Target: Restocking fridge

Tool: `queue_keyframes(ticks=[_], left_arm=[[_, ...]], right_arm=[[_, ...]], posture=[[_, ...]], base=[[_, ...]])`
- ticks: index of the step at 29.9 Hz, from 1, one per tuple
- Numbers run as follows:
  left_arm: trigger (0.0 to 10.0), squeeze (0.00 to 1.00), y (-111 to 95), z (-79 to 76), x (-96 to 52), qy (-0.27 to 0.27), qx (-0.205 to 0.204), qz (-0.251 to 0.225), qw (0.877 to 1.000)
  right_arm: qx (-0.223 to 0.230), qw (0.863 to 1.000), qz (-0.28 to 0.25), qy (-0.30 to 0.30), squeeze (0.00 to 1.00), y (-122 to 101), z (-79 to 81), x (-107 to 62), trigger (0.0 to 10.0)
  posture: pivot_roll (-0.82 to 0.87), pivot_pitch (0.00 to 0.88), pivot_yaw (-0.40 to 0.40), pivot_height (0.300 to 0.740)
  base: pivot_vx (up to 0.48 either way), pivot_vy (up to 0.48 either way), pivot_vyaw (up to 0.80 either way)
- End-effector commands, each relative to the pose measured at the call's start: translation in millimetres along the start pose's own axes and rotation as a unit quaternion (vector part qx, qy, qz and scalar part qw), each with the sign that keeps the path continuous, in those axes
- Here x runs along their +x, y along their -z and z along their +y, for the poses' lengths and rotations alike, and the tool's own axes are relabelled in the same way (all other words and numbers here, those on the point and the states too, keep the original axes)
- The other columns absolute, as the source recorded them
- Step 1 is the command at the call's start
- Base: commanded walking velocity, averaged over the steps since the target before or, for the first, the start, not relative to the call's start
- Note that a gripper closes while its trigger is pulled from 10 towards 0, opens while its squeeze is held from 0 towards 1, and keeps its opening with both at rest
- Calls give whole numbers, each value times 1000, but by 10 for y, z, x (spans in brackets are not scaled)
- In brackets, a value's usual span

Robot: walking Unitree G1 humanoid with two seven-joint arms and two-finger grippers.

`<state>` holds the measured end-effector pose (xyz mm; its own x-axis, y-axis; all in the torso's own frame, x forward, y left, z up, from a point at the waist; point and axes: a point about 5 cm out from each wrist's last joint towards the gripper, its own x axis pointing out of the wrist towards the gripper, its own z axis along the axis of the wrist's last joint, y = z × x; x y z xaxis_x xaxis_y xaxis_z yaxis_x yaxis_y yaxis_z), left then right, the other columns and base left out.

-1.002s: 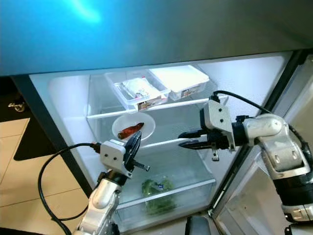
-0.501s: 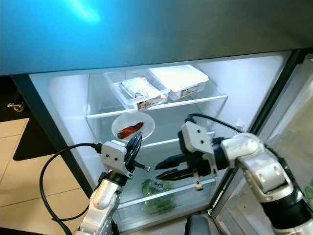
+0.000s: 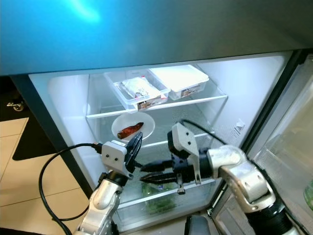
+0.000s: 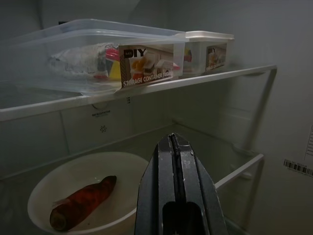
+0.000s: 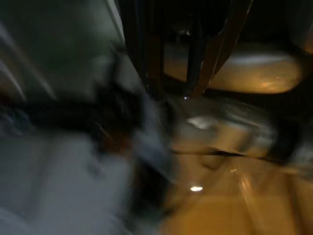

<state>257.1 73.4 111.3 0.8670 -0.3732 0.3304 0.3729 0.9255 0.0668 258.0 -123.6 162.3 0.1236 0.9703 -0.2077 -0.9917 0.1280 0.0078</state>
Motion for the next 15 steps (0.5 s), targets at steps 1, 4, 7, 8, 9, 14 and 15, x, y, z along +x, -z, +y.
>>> queue_keyframes(ticks=[1,4,7,8,9,14,15], left_arm=[[10000,0,27,-51,8,-3,-14,7,1000],[10000,0,28,-49,8,-4,-13,7,1000],[10000,0,36,-40,0,-4,-12,9,1000],[10000,0,39,-38,-2,-4,-12,10,1000],[10000,0,45,-36,-8,-3,-11,11,1000],[10000,0,69,-34,-30,-2,-9,16,1000],[10000,0,92,-36,-42,1,-8,21,1000]], right_arm=[[17,998,4,54,0,159,-102,-85,10000],[40,996,-3,84,0,261,-161,-120,10000],[124,980,-5,158,0,682,-217,-228,10000],[138,976,-4,166,0,755,-206,-244,10000],[158,972,-3,175,0,848,-182,-266,10000],[195,959,11,203,0,1084,-137,-320,10000],[205,953,22,222,0,1182,-131,-345,10000]], posture=[[-120,0,-20,557],[-120,0,-20,557],[-120,0,-20,557],[-120,0,-20,557],[-120,0,-20,557],[-112,0,-18,557],[-115,0,-14,557]], base=[[0,0,0],[0,0,0],[0,0,0],[0,0,0],[0,0,0],[0,0,0],[0,0,0]])
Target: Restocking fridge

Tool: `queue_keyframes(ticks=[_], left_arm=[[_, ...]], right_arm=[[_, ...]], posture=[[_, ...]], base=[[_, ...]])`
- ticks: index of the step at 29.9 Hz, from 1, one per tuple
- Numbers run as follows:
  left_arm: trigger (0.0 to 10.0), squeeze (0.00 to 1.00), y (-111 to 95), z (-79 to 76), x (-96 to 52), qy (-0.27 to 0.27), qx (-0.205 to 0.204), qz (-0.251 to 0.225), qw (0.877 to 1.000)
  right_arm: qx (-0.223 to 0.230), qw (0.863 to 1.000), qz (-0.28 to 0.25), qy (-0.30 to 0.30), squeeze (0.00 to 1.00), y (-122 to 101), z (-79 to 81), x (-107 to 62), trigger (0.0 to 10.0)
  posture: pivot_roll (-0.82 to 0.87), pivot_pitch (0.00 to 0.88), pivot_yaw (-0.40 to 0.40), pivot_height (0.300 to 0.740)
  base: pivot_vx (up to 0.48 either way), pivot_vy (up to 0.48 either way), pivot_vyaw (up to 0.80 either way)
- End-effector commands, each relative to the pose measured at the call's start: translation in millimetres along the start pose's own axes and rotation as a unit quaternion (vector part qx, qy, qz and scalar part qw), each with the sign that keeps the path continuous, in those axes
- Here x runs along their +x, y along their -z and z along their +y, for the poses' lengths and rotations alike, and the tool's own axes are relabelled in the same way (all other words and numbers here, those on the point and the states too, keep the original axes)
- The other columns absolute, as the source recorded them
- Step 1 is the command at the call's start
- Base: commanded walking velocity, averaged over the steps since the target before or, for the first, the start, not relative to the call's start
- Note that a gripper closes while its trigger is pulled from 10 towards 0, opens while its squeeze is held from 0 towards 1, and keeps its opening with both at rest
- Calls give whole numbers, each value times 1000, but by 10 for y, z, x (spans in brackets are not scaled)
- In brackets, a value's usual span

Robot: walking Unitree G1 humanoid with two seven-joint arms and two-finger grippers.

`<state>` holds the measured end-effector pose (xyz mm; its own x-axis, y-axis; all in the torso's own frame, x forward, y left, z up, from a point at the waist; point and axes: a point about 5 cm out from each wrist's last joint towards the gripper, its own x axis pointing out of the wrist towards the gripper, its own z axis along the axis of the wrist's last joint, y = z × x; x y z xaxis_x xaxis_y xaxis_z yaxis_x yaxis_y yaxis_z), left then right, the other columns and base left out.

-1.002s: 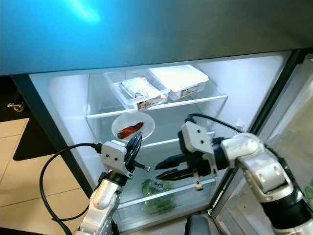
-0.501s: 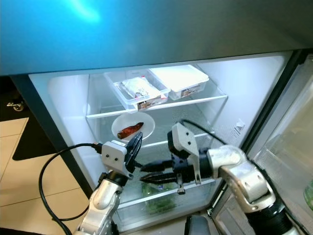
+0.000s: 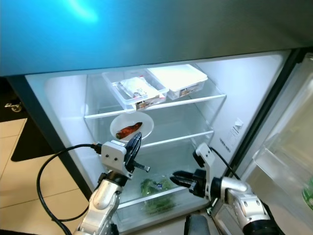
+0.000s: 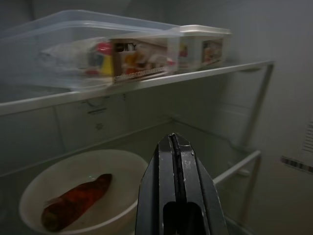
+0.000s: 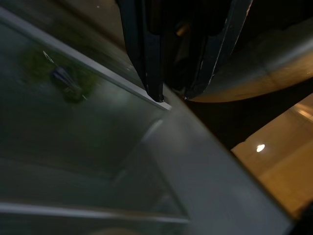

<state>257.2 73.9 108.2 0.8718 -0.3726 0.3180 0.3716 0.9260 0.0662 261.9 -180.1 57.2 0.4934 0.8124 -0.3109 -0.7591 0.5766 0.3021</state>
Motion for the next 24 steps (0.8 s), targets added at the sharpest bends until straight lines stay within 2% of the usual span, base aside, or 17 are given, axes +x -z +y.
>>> queue_keyframes(ticks=[1,2,4,8,10,11,14,15,18,22,24], left_arm=[[10000,0,89,-41,-43,4,-6,20,1000],[10000,0,89,-41,-43,4,-6,20,1000],[10000,0,179,-49,-92,12,-2,40,999],[10000,0,244,-46,-137,16,1,54,998],[10000,0,355,-33,-233,18,5,80,997],[10000,0,355,-33,-233,18,5,80,997],[10000,0,541,32,-396,5,1,130,992],[10000,0,541,32,-396,5,1,130,992],[10000,0,675,76,-520,1,3,166,986],[10000,0,738,83,-582,6,6,182,983],[10000,0,824,85,-664,11,11,205,979]], right_arm=[[8,999,7,37,0,118,-75,-21,10000],[8,999,7,37,0,118,-75,-21,10000],[28,995,27,89,0,330,-158,-73,10000],[39,992,36,113,0,459,-191,-100,10000],[48,989,37,131,0,549,-196,-112,10000],[48,989,37,131,0,549,-196,-112,10000],[61,985,24,158,0,544,-231,-79,10000],[61,985,24,158,0,544,-231,-79,10000],[68,983,17,170,0,520,-266,-36,10000],[73,982,5,172,0,507,-284,-12,10000],[85,981,-9,172,0,501,-292,9,10000]], posture=[[-115,0,-14,557],[-115,0,-14,557],[-114,0,-11,557],[-113,0,-8,557],[-112,0,-7,557],[-112,0,-7,557],[-111,0,-2,557],[-111,0,-2,557],[-109,0,-3,557],[-108,0,-4,557],[-105,0,-5,566]], base=[[0,0,0],[0,0,0],[0,0,0],[0,0,0],[0,0,0],[0,0,0],[0,0,0],[0,0,0],[0,0,0],[0,0,0],[0,0,0]])
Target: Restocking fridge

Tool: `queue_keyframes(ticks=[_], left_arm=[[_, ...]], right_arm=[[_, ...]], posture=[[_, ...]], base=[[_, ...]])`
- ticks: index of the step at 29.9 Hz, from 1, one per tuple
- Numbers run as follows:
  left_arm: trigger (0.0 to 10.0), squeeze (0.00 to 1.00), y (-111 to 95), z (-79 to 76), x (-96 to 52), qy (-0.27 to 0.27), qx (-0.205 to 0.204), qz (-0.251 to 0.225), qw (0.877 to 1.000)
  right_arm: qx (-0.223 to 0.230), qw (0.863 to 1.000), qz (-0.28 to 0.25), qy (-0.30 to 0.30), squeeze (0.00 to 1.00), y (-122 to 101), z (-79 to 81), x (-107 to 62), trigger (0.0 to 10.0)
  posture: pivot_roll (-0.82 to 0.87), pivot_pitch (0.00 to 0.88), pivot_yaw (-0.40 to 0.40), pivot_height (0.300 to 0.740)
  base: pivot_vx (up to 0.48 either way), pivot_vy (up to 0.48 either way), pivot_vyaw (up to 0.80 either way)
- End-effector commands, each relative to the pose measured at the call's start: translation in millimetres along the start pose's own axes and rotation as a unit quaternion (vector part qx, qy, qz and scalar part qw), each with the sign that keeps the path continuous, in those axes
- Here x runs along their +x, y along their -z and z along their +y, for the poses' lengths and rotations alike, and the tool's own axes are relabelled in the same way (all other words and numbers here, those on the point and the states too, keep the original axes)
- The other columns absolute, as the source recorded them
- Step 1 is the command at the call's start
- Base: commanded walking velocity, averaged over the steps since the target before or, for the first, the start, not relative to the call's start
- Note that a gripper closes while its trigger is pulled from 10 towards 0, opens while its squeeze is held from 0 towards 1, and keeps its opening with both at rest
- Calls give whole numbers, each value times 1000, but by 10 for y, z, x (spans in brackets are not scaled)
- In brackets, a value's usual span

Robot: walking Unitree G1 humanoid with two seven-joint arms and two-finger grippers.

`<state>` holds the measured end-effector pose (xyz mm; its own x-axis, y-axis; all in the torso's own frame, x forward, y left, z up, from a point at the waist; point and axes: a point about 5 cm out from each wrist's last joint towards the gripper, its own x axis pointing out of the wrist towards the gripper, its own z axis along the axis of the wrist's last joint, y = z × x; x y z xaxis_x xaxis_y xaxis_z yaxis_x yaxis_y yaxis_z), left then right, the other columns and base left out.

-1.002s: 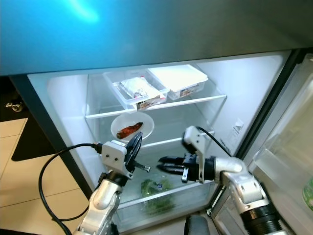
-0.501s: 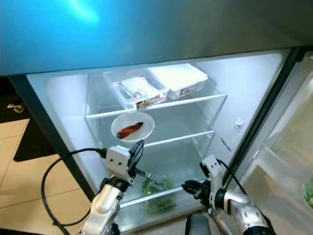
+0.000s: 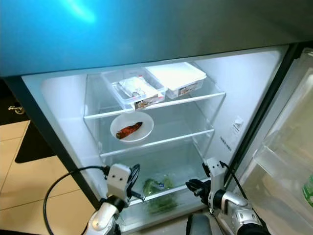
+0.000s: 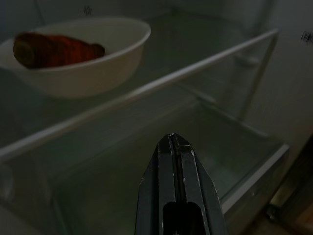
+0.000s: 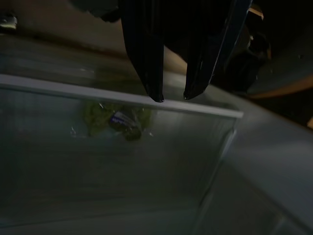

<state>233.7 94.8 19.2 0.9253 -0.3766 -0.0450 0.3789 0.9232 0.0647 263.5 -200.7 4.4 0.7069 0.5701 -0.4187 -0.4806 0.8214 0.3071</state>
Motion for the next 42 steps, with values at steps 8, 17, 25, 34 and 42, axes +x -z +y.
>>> queue_keyframes(ticks=[8,17,25,34,42], left_arm=[[10000,0,369,97,-204,0,22,88,996],[10000,0,398,134,-204,0,25,91,996],[10000,0,338,101,-116,22,36,71,997],[10000,0,270,36,-41,50,55,49,996],[10000,0,291,30,-50,57,62,54,995]], right_arm=[[31,999,-7,12,0,93,23,43,10000],[41,999,2,19,0,199,35,45,10000],[45,998,11,31,0,270,35,38,10000],[47,998,12,38,0,284,31,43,10000],[64,997,5,35,0,309,32,28,10000]], posture=[[-102,0,-4,591],[-98,0,-4,631],[-99,0,-1,651],[-99,0,2,651],[-98,0,2,651]], base=[[0,0,0],[0,0,0],[0,0,0],[0,0,0],[0,0,0]])
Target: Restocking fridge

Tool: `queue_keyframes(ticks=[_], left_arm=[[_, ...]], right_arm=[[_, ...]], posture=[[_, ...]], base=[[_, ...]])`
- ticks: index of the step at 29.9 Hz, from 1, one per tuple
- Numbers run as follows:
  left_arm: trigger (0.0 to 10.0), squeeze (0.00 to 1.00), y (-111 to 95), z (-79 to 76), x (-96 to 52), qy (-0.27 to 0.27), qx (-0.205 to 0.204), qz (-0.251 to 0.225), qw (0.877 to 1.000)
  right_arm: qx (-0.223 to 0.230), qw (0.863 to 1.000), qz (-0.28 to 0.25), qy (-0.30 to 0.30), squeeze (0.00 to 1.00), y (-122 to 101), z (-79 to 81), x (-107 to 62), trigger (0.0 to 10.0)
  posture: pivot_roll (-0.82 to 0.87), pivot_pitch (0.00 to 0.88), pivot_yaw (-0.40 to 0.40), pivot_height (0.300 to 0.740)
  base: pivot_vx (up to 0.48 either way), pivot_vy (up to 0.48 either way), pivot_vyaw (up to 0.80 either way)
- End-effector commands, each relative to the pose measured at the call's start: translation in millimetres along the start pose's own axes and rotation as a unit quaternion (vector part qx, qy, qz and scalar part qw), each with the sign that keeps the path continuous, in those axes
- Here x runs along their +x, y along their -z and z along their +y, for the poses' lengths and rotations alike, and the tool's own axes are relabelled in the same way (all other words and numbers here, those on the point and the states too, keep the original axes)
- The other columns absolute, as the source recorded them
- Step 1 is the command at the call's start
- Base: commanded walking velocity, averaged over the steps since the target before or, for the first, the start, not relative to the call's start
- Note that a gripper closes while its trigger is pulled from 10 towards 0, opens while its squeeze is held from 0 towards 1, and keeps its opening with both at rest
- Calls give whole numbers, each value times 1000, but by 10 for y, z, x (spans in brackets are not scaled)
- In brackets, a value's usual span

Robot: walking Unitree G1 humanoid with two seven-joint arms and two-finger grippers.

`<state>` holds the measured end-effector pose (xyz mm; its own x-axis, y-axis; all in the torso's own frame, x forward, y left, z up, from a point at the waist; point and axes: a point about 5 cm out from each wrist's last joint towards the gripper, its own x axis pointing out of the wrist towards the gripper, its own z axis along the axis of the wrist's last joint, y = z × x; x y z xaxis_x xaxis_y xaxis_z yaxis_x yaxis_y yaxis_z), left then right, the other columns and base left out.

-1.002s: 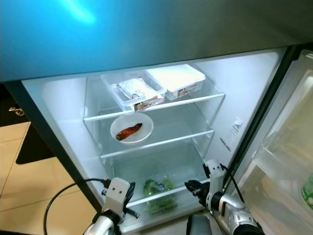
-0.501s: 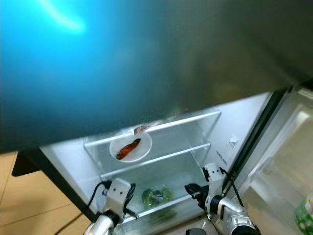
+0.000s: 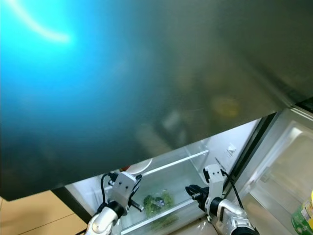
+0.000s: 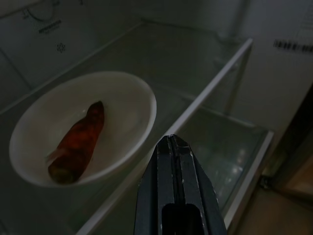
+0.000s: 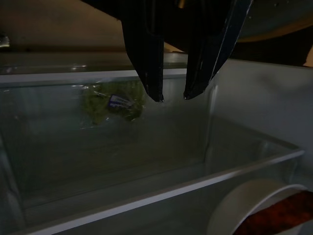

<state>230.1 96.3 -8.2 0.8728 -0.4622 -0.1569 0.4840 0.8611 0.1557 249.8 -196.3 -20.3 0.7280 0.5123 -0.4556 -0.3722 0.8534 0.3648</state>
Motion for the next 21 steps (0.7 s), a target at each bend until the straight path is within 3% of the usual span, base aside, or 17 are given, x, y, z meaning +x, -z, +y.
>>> queue_keyframes(ticks=[1,21], left_arm=[[10000,0,33,46,-31,1,11,6,1000],[10000,0,183,50,-129,-3,12,44,999]], right_arm=[[13,1000,-2,0,0,44,1,-15,10000],[38,998,31,28,0,293,-61,-149,10000]], posture=[[-98,0,2,656],[-95,0,0,733]], base=[[0,0,0],[0,0,0]])
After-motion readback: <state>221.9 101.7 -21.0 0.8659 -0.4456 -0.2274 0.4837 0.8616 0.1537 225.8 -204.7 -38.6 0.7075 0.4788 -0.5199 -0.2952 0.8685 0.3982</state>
